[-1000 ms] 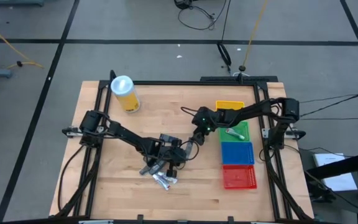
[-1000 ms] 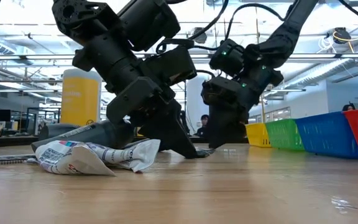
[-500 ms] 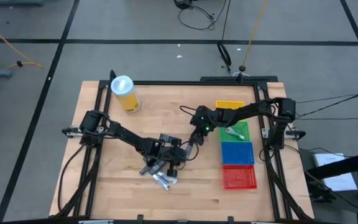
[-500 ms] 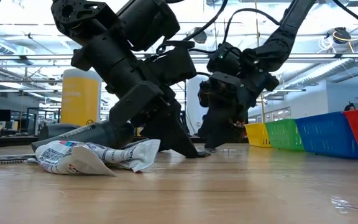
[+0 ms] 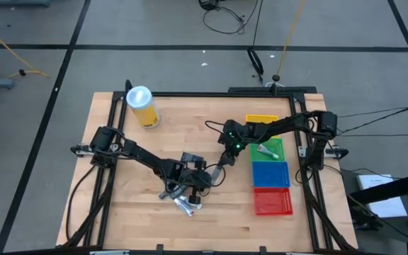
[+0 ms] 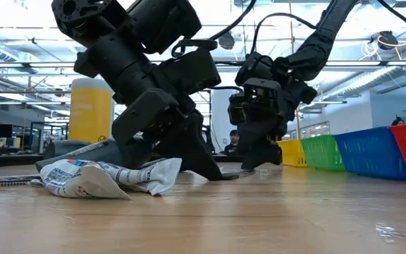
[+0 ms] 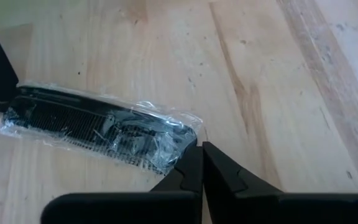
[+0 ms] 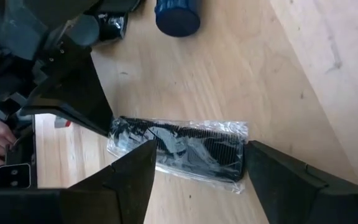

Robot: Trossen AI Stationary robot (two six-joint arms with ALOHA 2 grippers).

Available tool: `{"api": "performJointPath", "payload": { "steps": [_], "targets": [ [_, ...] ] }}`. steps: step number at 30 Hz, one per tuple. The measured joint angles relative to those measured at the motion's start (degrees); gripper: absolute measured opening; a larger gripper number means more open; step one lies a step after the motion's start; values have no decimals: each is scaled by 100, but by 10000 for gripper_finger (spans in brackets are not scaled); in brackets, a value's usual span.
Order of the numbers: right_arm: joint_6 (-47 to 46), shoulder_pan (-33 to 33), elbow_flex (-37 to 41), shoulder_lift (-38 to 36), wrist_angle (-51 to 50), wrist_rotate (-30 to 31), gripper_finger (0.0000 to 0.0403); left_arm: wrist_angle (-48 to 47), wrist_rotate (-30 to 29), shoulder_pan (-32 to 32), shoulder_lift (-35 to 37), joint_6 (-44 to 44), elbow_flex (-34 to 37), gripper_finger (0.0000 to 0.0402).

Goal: Pick & Place Travel size toiletries
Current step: Put the black hair comb into the blue bin

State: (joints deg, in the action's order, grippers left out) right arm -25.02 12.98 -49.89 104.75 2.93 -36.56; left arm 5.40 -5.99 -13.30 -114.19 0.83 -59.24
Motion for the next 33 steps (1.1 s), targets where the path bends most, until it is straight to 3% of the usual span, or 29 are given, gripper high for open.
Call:
{"api": "performJointPath", "payload": {
  "steps": [5, 12, 16, 23, 33],
  "targets": [
    [48, 36, 2, -197, -294, 235, 235, -3, -25, -17, 0, 3, 2, 21],
    [40, -100, 17, -587, -886, 862, 235, -14, -79, -19, -9, -2, 4, 3],
    [-61, -233, 5, -566, -947, 1057, 235, 29, -76, -19, -9, -95, 4, 15],
    [-177, -375, -2, -501, -696, 1061, 235, 67, -47, 25, -9, -209, 4, 8],
    [-241, -390, 1, -935, -410, 457, 235, 58, -72, 54, -9, -280, 4, 18]
  ]
}}
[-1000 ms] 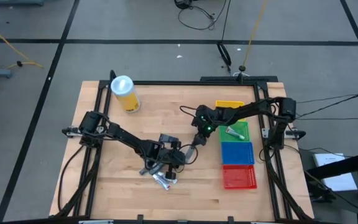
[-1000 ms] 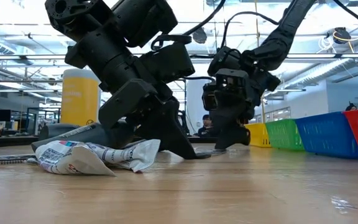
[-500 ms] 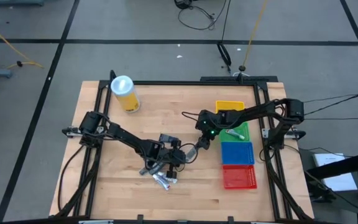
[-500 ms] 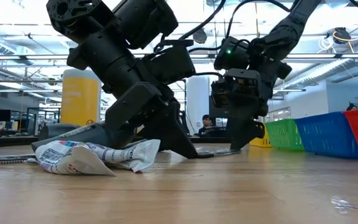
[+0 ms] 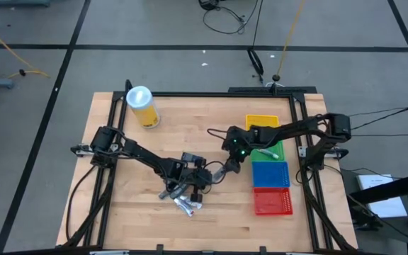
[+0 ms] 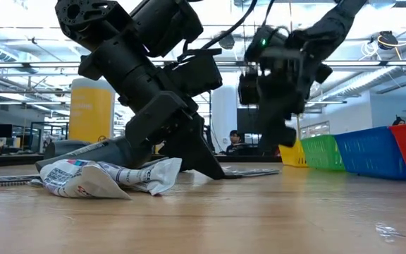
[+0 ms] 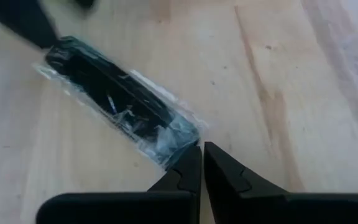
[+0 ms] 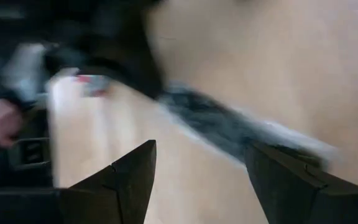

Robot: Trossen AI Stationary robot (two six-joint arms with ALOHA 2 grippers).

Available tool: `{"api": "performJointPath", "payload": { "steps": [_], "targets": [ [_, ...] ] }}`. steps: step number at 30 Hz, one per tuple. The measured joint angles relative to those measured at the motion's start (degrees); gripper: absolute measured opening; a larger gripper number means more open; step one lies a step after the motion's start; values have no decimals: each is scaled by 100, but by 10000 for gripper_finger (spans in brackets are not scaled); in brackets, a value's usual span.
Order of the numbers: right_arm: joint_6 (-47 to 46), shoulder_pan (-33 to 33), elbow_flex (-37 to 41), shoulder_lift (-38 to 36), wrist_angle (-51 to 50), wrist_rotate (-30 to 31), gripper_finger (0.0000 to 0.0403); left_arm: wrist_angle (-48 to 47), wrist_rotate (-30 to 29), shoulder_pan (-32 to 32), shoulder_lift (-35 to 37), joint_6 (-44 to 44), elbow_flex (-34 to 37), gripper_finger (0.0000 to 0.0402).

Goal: Pick & Place Travel size toiletries
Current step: Put the black hair comb into the blue bin

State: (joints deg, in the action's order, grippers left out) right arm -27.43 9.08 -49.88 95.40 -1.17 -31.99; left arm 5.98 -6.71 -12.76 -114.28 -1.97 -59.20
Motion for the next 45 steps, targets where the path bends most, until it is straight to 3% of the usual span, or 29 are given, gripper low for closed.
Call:
{"api": "performJointPath", "payload": {
  "steps": [7, 14, 17, 21, 29, 34, 39, 45],
  "targets": [
    [290, -72, -5, -524, -222, 256, 235, -103, 1, 3, 0, -60, 0, 4],
    [2390, -754, -5, -739, -488, 2227, 235, -740, -162, -1, 170, -66, -8, 20],
    [2843, -969, 3, -595, -341, 2729, 237, -1339, -394, 5, 431, -59, 6, 13],
    [3215, -1103, 147, -325, 138, 2725, 250, -1865, -602, 5, 736, -225, 34, 2],
    [3851, -1187, 471, 522, 1637, 2311, 266, -1438, -594, -19, 720, -178, 90, 25],
    [4028, -1182, 458, 879, 1850, 2284, 240, -1280, -593, -21, 715, -173, 81, 13],
    [4029, -1196, 456, 1015, 1851, 2330, 187, -1290, -608, -23, 717, -112, 81, 3],
    [3839, -1456, 456, 1041, 2050, 2821, 99, -2033, -1928, -23, 975, -701, 72, 18]
  ]
}}
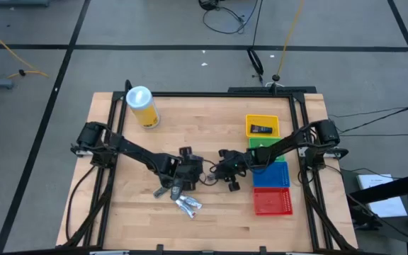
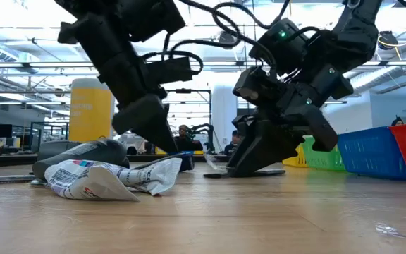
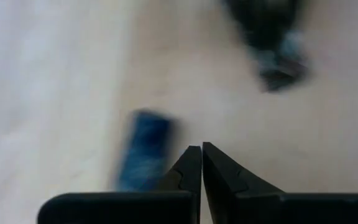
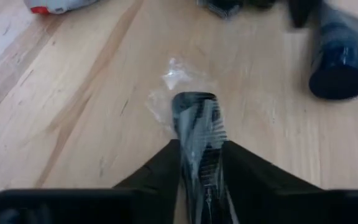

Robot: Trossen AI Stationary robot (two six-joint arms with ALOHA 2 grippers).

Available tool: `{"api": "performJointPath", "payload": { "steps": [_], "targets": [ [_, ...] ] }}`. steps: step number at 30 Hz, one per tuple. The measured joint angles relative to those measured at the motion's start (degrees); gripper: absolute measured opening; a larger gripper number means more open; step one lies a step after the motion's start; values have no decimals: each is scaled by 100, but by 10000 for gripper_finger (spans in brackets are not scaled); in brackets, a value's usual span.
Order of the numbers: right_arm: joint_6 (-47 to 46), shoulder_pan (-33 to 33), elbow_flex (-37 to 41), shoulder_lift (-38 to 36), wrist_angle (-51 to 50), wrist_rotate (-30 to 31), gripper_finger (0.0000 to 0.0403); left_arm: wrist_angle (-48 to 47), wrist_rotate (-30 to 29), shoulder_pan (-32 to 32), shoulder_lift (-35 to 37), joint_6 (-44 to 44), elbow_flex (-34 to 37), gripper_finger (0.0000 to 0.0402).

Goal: Pick & Place Travel size toiletries
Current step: Put the black hair comb into the blue bin

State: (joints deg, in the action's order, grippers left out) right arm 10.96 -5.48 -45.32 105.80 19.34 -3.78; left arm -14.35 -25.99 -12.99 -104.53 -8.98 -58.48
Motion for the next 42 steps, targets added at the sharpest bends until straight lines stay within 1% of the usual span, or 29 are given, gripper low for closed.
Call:
{"api": "performJointPath", "payload": {
  "steps": [2, 3, 9, 12, 16, 20, 25, 27, 29, 31, 36, 38, 40, 42],
  "targets": [
    [-2, -144, 8, 6, 186, 130, 75, -215, -345, 5, 121, -197, 0, 18],
    [-4, -226, 10, 10, 313, 291, 65, -247, -426, 3, 164, -250, -1, 17],
    [-41, -628, 28, 33, 876, 1345, 17, -142, -459, -107, 260, -199, -11, 2],
    [-104, -747, 26, 30, 1003, 1682, 3, -25, -464, -175, 260, -100, -11, 8],
    [-129, -813, 26, -40, 1001, 1754, 4, 213, -495, -245, 260, 56, -11, 21],
    [-197, -815, 24, -168, 1047, 1771, 1, 404, -498, -325, 260, 258, -11, 25],
    [-295, -800, 17, -304, 1053, 1754, 2, 749, 184, -339, 258, 822, -11, 27],
    [-296, -800, 17, -296, 1014, 1754, 1, 851, 449, -339, 258, 986, -11, 33],
    [-319, -800, 17, -300, 989, 1754, 1, 896, 617, -339, 258, 1119, -11, 53],
    [-369, -800, 17, -304, 864, 1756, 1, 905, 655, -339, 258, 1178, -11, 87],
    [-389, -798, 17, -302, 770, 1778, 1, 1026, 667, -339, 258, 1440, -11, 202],
    [-387, -802, 17, -302, 747, 1941, 1, 993, 616, -339, 258, 1493, -11, 246],
    [-382, -822, 17, -319, 729, 2149, 1, 820, 219, -373, 303, 1368, -11, 284],
    [-364, -866, 20, -457, 655, 2203, 1, 372, -417, -471, 504, 1190, -9, 311]
  ]
}}
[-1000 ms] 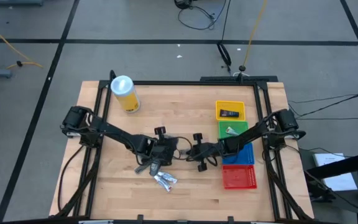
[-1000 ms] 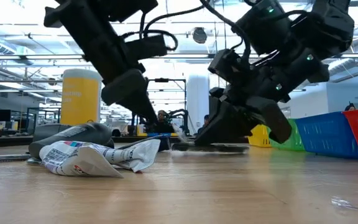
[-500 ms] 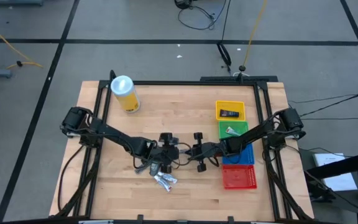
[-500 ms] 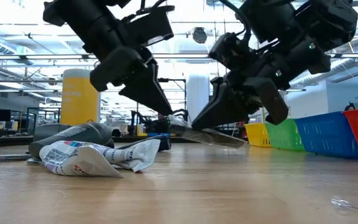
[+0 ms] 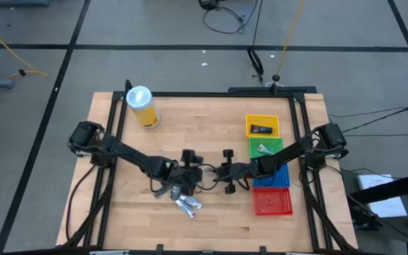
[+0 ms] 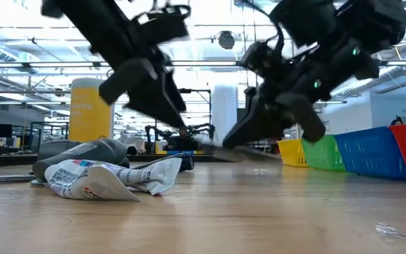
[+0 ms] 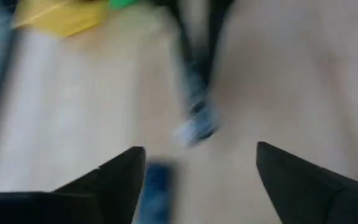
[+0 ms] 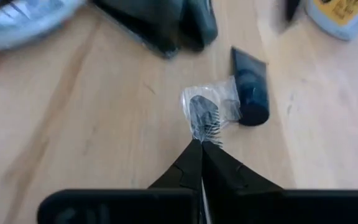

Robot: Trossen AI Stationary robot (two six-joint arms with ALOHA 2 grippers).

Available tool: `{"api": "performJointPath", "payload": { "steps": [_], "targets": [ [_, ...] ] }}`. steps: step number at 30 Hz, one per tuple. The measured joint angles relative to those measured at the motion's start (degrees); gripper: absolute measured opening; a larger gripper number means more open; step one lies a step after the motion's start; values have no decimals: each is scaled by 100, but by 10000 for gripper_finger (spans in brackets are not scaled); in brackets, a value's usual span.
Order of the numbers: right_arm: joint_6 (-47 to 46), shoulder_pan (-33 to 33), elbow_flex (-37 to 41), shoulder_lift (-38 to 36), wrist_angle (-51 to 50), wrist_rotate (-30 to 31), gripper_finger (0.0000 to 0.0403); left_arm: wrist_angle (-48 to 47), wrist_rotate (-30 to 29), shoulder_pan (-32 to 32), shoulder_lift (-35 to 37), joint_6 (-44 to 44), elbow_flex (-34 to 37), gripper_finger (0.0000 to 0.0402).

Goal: Pick & Place Travel size toiletries
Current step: Put the black hair comb into the blue bin

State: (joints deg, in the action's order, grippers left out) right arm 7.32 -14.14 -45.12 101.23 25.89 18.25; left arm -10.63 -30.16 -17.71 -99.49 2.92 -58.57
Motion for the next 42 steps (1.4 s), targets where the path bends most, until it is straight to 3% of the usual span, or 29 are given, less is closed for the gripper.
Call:
{"api": "performJointPath", "payload": {
  "steps": [3, 6, 10, 14, 21, 27, 35, 42],
  "targets": [
    [78, -110, -2, -327, -111, -18, 1, -499, -981, -235, 398, -239, -4, 335],
    [163, -310, -2, -766, -446, 184, 1, -740, -1592, -477, 769, -414, -4, 341],
    [244, -758, -8, -1497, -994, 896, 1, -853, -1895, -692, 1074, -556, -4, 332],
    [45, -1317, -45, -2320, -1890, 1233, 0, -903, -1881, -755, 1062, -703, -4, 317],
    [-2619, -2174, -450, -3468, -5035, 1303, 0, -845, -1883, -602, 604, -903, 0, 296],
    [-4937, -2331, -272, -3596, -7021, 908, 0, -704, -1747, -403, 275, -923, 0, 285],
    [-5218, -1994, 552, -3539, -6794, 394, 0, -464, -1378, -287, 239, -772, 0, 287],
    [-4381, -1728, 884, -3543, -5949, 412, 5, -419, -1327, -290, 239, -770, 0, 287]
  ]
}}
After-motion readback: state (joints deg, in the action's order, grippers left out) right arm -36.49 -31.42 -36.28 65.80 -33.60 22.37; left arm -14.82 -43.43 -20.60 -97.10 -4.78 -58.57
